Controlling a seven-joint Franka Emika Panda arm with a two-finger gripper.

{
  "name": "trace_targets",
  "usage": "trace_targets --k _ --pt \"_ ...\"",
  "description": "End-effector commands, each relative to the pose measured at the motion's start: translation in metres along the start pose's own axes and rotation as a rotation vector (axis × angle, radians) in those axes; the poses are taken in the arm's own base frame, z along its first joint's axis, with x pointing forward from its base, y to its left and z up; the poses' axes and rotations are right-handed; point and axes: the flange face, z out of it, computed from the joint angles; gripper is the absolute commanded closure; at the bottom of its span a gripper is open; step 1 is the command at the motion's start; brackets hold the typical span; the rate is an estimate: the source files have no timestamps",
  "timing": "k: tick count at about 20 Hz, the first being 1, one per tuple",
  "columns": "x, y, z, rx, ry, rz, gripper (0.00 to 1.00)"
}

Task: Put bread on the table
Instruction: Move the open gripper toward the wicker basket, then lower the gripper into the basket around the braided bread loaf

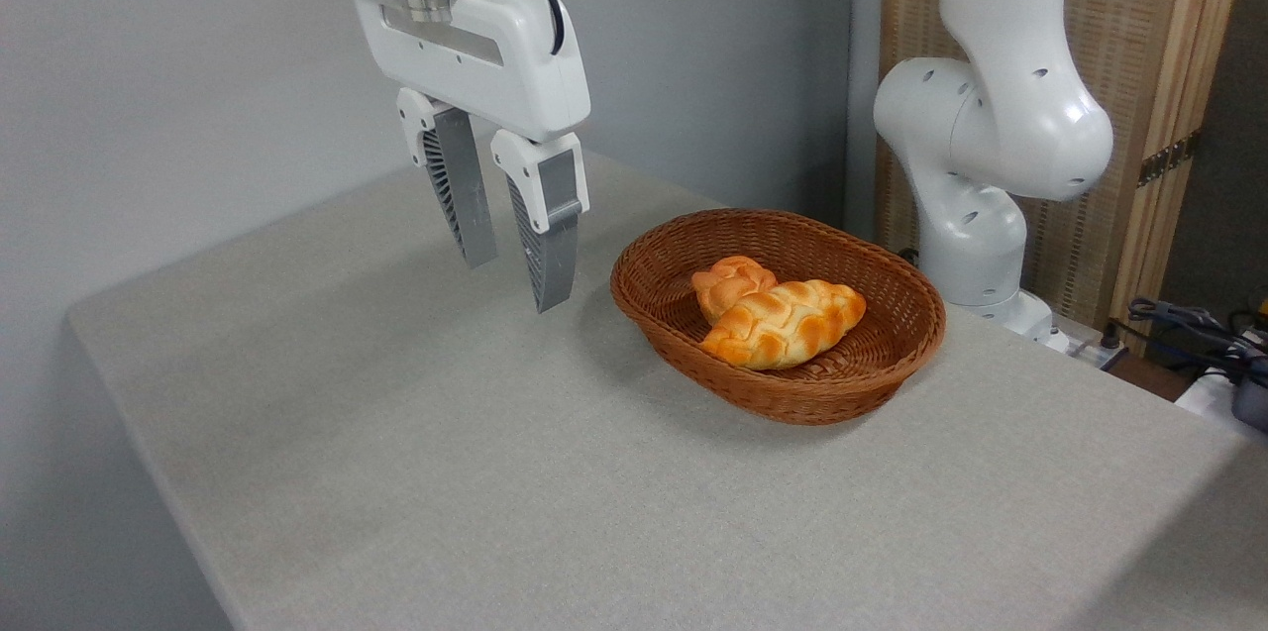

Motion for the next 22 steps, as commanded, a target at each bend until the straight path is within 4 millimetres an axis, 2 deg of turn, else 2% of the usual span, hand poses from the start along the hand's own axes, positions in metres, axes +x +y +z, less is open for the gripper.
trace_targets --k 1,10,13,16,18,20,22 --pt "-0.012 -0.004 -0.009 -0.001 0.014 -0.027 0.00" --pt "-0.013 -0.004 -0.007 -0.005 0.010 -0.029 0.00" --pt "-0.018 0.004 0.001 -0.020 -0.005 -0.023 0.00" --pt "-0.035 0.027 0.011 -0.041 -0.023 -0.012 0.00" --pt "-0.043 0.056 0.016 -0.054 -0.032 0.024 0.00" --pt "-0.054 0.088 0.030 -0.075 -0.057 0.067 0.00" --pt "-0.077 0.114 0.046 -0.096 -0.079 0.095 0.00"
